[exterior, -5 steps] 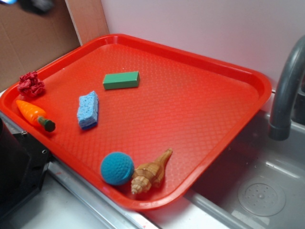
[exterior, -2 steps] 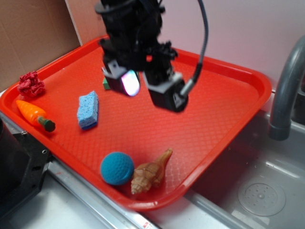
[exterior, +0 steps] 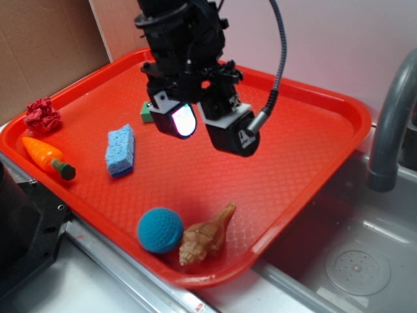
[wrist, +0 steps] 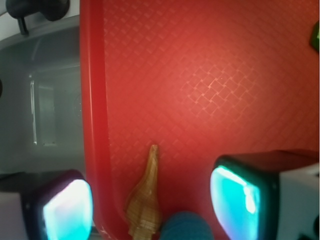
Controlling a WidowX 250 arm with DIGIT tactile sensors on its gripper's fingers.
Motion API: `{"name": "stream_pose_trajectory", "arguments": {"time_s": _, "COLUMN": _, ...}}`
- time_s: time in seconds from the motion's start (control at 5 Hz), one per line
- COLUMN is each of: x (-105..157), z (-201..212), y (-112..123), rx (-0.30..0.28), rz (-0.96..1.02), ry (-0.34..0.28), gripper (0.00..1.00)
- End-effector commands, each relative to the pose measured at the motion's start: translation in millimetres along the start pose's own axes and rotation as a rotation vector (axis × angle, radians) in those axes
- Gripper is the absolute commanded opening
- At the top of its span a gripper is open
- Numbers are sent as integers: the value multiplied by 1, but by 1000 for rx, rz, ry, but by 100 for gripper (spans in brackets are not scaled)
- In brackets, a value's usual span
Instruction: Grab the shell.
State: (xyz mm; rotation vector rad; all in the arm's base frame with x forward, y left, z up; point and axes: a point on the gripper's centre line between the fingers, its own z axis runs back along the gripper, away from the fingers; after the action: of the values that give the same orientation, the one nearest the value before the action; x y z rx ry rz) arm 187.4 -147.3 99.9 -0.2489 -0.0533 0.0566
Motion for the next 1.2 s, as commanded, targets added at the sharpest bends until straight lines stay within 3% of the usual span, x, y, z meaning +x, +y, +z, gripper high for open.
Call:
{"name": "stream_pose_trajectory", "arguments": {"time_s": 0.0, "x": -3, "z": -40, "y": -28, "rx": 112, "rz": -25, "ry": 101, "gripper": 100}}
{"name": "stream_pose_trajectory", "arguments": {"time_s": 0.2, "x": -17, "z": -49, "y": -40, "rx": 114, "rz": -70, "ry": 151, "gripper": 100}}
{"name": "stream_pose_trajectory", "arguments": {"time_s": 0.4, "x": -27, "z": -37, "y": -44, "rx": 105, "rz": -90, "ry": 141, "gripper": 100}}
{"name": "stream_pose_trajectory", "arguments": {"time_s": 0.6, "x": -39, "z": -19, "y": -34, "rx": 117, "rz": -86, "ry": 75, "gripper": 100}}
{"name": "stream_pose_trajectory", "arguments": {"time_s": 1.0, "x": -49, "z": -48, "y": -20, "rx": 159, "rz": -121, "ry": 149, "gripper": 100}}
